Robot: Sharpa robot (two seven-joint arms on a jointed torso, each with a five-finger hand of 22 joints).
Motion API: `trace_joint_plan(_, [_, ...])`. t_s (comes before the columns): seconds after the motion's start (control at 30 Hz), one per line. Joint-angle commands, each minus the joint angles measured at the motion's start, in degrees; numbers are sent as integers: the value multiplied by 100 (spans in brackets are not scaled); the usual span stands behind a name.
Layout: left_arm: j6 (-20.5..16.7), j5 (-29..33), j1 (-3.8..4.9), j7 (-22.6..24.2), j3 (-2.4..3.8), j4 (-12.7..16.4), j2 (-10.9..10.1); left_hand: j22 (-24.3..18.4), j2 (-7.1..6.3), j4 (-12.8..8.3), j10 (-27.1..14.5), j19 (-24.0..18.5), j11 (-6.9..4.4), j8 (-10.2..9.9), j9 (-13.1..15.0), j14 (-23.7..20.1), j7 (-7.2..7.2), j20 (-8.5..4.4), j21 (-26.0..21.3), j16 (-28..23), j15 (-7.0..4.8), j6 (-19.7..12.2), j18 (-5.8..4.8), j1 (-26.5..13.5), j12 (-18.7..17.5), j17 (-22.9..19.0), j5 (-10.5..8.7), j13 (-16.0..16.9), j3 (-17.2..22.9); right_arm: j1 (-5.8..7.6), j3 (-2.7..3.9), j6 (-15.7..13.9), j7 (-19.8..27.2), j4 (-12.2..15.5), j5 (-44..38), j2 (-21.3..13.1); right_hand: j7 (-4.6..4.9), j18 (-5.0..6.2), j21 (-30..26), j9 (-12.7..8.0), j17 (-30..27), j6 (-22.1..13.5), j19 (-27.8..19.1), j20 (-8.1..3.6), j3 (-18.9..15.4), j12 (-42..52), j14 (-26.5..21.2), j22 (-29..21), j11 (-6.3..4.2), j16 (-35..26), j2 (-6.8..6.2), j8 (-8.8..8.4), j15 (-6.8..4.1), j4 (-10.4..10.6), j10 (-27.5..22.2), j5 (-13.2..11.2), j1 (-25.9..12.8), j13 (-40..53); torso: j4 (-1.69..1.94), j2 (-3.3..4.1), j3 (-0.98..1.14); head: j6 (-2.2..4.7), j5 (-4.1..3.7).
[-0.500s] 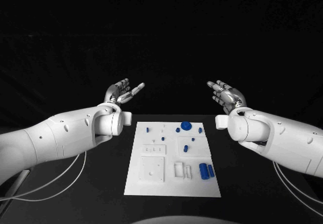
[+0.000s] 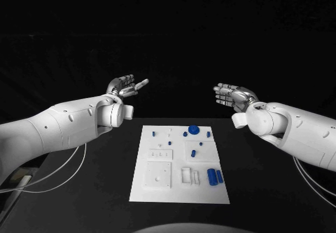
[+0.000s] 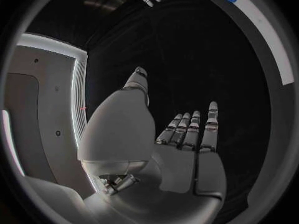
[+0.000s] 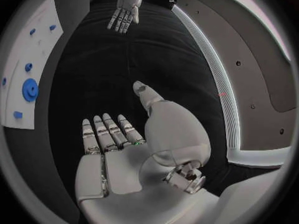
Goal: Assemble the parts on the task board
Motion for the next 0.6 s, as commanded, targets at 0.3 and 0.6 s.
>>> trace_joint_plan(0.3, [537, -49, 6, 49, 4, 307, -210, 148, 1282, -1348, 2798, 2029, 293, 123, 104, 3480, 298, -666, 653, 238, 136, 1982, -217, -8, 153, 151, 336, 125, 50, -3, 7, -113, 332, -264, -3500, 162, 145, 194, 610, 145, 174, 3164, 3365, -518, 634, 151, 3819, 210, -478, 181, -98, 155, -512, -347, 3419, -26, 132, 135, 15, 40, -7, 185, 43])
trace_joint_plan(0.6, [842, -233, 53, 84, 4, 1067, -721, 213, 1647, -1785, 4519, 2665, -137, 234, 199, 4358, 27, -1092, 1020, 550, -262, 3689, -375, 104, 215, 195, 477, 149, 21, -4, 8, -417, 110, -196, -5803, 327, 13, 218, 1099, 183, 462, 3793, 5364, -1305, 1199, 153, 5881, 295, -742, 447, -304, 192, -1234, -478, 3906, -1153, 189, 131, 49, 221, -30, 249, -35])
